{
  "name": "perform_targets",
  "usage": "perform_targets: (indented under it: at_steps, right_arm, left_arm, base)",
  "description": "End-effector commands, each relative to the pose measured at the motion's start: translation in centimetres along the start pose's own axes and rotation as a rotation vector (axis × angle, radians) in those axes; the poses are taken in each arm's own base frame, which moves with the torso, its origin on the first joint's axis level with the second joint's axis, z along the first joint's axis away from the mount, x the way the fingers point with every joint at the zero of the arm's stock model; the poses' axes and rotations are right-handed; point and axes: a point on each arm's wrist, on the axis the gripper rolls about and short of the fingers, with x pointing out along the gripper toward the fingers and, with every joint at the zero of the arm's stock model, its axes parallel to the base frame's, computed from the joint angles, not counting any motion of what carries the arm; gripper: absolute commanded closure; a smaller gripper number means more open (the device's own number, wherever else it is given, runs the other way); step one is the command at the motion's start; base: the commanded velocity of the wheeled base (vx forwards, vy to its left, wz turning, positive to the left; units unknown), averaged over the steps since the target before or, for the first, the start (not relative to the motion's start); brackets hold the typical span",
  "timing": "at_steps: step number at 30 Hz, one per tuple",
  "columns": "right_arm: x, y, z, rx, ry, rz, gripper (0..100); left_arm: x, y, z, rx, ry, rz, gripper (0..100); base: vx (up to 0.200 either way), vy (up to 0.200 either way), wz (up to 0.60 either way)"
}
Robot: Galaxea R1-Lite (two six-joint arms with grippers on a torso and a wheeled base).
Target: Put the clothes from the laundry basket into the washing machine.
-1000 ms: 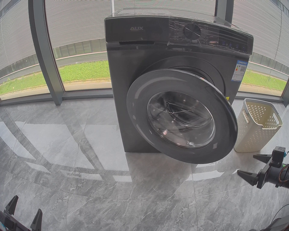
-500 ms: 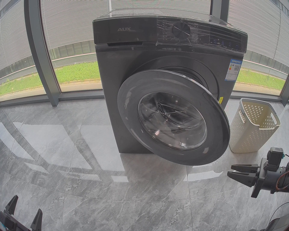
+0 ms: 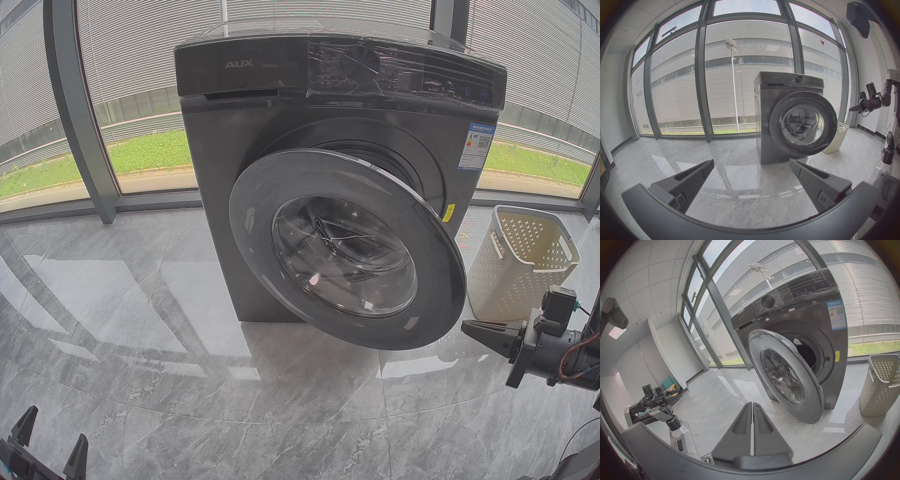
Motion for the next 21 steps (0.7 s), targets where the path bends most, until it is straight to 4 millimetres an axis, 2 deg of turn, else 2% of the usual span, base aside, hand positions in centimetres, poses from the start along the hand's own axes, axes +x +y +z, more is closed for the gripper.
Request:
perform_targets:
  at_steps: [1,8,20,21]
  right_arm:
    - [1.0,-0.6,-0.8,0.025,0.051,-0.018,100]
    - [1.4,-1.0,-0.9,0.031,0.054,-0.065,100]
    - [3.2,-4.0,-0.8,0.019,-0.048,-0.269,100]
    - [3.2,-4.1,-0.7,0.014,-0.056,-0.277,100]
  left_arm:
    - [0.0,0.0,-0.5,-0.003,0.002,0.000,0]
    - [0.0,0.0,-0.5,-0.005,0.002,0.000,0]
    - [0.0,0.0,-0.5,-0.006,0.004,0.001,0]
    - [0.0,0.0,-0.5,-0.008,0.004,0.001,0]
  base:
    - [0.200,0.000,0.00]
    - [0.200,0.000,0.00]
    - [0.000,0.000,0.00]
    - [0.000,-0.200,0.00]
